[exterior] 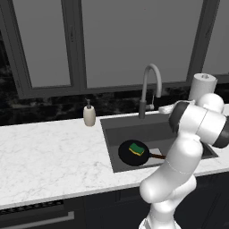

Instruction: Pick the pan and sponge and place them into the sink. Then turn on the water.

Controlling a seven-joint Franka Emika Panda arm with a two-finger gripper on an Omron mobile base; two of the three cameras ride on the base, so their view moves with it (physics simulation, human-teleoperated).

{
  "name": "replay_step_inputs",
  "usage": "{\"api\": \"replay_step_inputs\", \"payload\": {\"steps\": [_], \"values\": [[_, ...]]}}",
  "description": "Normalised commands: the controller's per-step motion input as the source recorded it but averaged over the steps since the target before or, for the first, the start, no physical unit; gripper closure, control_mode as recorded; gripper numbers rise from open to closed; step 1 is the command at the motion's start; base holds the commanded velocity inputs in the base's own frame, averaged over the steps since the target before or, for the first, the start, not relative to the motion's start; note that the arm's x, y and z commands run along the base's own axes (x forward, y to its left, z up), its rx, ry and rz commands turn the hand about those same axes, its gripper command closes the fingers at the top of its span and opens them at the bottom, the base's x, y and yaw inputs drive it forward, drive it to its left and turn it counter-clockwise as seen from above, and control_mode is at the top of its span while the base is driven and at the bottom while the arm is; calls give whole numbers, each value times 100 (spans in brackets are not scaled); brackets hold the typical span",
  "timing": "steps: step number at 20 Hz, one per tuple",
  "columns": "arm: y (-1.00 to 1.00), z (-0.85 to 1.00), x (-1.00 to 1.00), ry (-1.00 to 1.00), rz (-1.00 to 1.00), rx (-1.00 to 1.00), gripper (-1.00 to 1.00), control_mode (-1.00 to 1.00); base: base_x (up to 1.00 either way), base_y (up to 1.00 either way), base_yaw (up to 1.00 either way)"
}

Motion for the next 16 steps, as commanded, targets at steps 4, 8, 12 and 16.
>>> {"api": "replay_step_inputs", "payload": {"steps": [4, 8, 12, 16], "values": [[-73, -8, 1, -2, 26, 27, -100, -100, 0, 0, 0], [-69, 0, 11, -9, 25, 26, -100, -100, 0, 0, 0], [-67, -1, 23, -4, 26, 25, -100, -100, 0, 0, 0], [-79, -2, 18, 0, 29, 28, -100, -100, 0, 0, 0]]}}
